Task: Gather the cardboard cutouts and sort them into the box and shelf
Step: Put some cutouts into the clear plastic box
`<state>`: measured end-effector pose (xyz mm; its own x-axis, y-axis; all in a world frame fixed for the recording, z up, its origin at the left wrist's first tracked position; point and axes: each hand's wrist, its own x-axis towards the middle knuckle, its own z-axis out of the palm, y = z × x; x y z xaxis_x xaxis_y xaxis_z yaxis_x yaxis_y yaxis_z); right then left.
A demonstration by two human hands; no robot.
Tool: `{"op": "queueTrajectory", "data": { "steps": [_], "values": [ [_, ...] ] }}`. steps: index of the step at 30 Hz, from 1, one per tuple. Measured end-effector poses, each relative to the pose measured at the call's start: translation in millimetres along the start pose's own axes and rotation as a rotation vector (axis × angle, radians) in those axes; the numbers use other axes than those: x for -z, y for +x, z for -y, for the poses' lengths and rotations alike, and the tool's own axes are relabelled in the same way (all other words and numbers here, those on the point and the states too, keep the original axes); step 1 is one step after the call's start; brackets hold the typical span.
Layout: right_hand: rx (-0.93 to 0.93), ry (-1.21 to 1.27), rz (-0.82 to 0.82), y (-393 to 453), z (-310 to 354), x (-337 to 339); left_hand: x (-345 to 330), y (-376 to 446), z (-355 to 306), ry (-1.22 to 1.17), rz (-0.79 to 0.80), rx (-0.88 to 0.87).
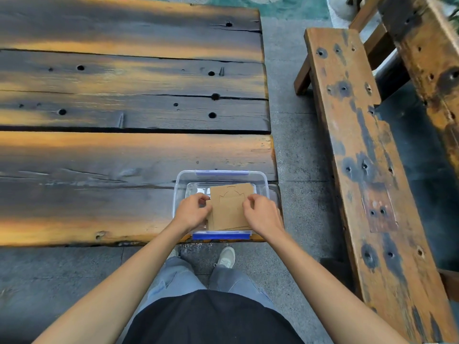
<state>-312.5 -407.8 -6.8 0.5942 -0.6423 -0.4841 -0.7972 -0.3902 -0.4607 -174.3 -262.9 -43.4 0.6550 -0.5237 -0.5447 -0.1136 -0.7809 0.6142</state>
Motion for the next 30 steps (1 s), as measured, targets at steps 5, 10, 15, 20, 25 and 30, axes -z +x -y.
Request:
{"op": "queueTrajectory", "data": {
  "steps": [5,10,15,20,25,30],
  "values": [
    [0.028,0.019,0.027,4.4,1.6,-0.1,-3.6,-0.2,-10.5,-0.076,-0.061,0.042],
    [0.031,0.059,-0.036,5.2,-6.5,2.8,-3.6,-1.4,-8.1,-0.086,-0.076,0.052],
    [0.032,0.112,-0.076,3.7,-14.0,5.6,2.6,-6.0,0.0,-0.086,-0.084,0.047],
    [0.098,0.116,-0.045,6.6,2.0,3.8,19.0,-16.9,0.9,-0.080,-0.099,-0.022],
    [0.236,0.068,0.001,6.1,46.8,-6.1,48.3,-36.4,15.2,0.039,-0.177,-0.181],
    [0.363,-0.004,-0.017,-6.7,92.3,-26.4,80.9,-60.8,49.0,0.132,-0.270,-0.229]
  ]
}}
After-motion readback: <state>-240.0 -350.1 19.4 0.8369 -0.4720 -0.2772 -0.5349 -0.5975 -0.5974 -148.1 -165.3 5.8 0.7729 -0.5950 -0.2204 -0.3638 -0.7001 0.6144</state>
